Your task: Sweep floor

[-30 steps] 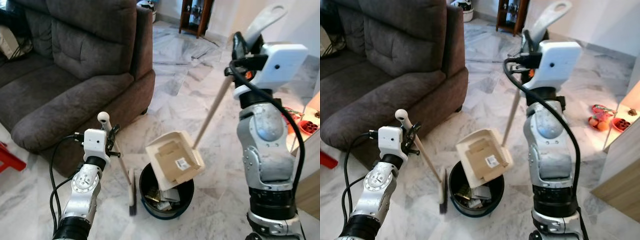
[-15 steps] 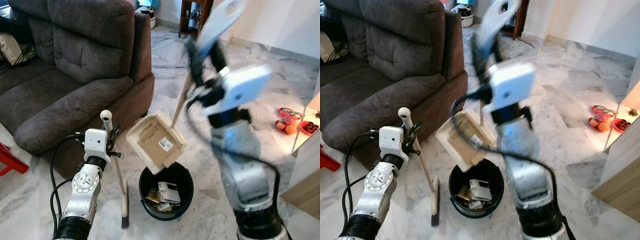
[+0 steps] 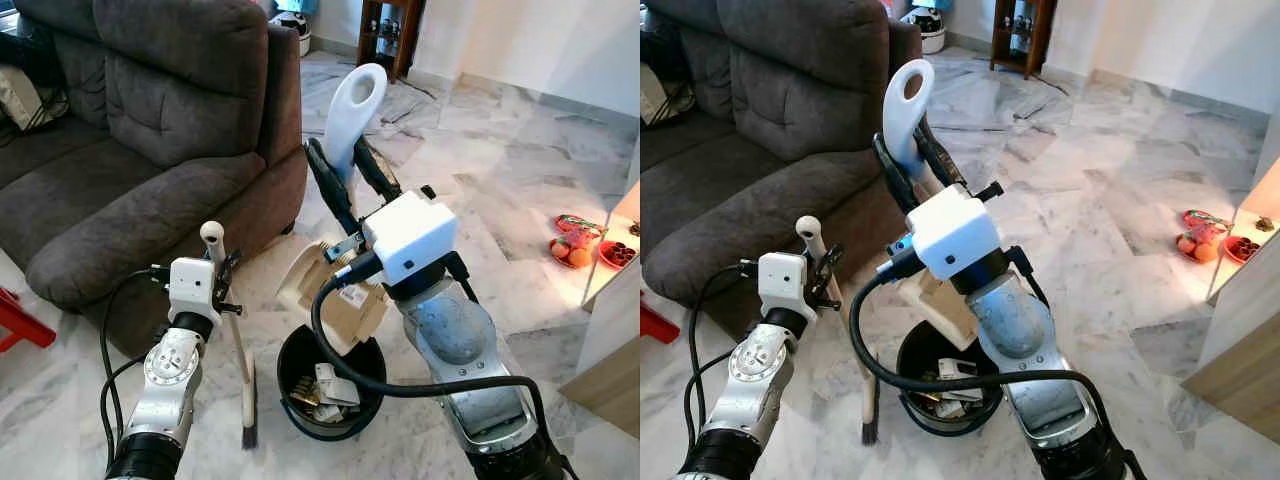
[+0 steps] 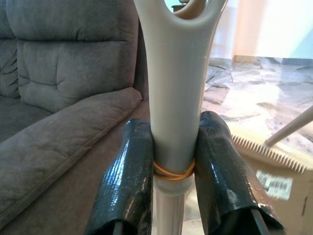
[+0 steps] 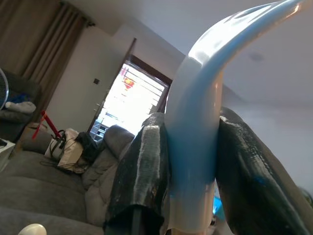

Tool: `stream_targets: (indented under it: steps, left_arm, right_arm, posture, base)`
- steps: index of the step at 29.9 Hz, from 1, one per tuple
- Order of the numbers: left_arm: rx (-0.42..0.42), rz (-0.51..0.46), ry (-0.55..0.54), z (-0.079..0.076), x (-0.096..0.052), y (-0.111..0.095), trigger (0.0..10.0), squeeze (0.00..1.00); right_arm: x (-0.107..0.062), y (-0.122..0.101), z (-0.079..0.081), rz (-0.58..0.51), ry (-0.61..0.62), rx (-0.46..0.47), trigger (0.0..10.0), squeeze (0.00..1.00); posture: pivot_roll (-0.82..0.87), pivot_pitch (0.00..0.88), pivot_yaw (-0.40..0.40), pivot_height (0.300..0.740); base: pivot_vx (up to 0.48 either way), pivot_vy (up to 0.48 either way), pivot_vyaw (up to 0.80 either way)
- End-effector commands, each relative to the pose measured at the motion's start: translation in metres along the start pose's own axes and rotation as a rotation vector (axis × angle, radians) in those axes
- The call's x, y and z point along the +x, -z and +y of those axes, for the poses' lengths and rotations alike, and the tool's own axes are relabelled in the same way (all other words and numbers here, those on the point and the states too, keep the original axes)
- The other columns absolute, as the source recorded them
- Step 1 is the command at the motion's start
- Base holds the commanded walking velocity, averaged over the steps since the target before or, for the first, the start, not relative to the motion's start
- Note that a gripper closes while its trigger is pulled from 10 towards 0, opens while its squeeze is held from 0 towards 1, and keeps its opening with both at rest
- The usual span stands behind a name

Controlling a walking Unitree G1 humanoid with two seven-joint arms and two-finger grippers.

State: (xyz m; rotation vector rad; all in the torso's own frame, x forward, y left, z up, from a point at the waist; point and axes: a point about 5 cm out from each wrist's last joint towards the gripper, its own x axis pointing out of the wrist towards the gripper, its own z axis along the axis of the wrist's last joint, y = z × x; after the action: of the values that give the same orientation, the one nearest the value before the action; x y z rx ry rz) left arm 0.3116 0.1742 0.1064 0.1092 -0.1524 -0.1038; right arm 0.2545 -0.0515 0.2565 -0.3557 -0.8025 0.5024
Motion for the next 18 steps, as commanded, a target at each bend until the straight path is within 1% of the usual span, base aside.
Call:
stream_targets:
  steps: [1,4,6,9,12,15,18]
  left_arm:
    - [0.008,-0.044,0.001,0.001,0.003,-0.008,10.0,0.0]
    - [0.008,-0.044,0.002,0.001,0.003,-0.008,10.0,0.0]
    - [0.007,-0.044,0.002,0.001,0.003,-0.008,10.0,0.0]
    - [0.007,-0.044,0.002,0.001,0.003,-0.008,10.0,0.0]
    - [0.007,-0.044,0.001,0.001,0.003,-0.008,10.0,0.0]
    - [0.007,-0.045,0.0,0.001,0.003,-0.008,10.0,0.0]
    - [0.008,-0.044,0.001,0.002,0.003,-0.008,10.0,0.0]
  right_arm:
    - [0.005,-0.026,0.001,-0.145,-0.017,-0.055,10.0,0.0]
    - [0.005,-0.029,0.003,-0.16,-0.032,-0.069,10.0,0.0]
    - [0.005,-0.033,0.006,-0.187,-0.06,-0.103,10.0,0.0]
    - [0.004,-0.035,0.009,-0.196,-0.078,-0.101,10.0,0.0]
    - [0.003,-0.035,0.011,-0.19,-0.09,-0.095,10.0,0.0]
    - [0.0,-0.031,0.013,-0.162,-0.106,-0.089,10.0,0.0]
    - [-0.001,-0.027,0.011,-0.141,-0.09,-0.128,10.0,0.0]
  posture:
    - [0.0,0.069,0.007,0.74]
    - [0.0,0.069,0.007,0.74]
    - [-0.01,0.073,0.009,0.74]
    - [-0.01,0.076,0.008,0.74]
    - [-0.01,0.076,0.008,0.74]
    - [-0.01,0.077,0.009,0.74]
    - [-0.01,0.077,0.009,0.74]
  base:
    - [0.0,0.0,0.0]
    - [0.0,0.0,0.0]
    - [0.0,0.0,0.0]
    - [0.0,0.0,0.0]
    - [0.0,0.0,0.0]
    - [0.0,0.0,0.0]
    - [0.0,0.0,0.0]
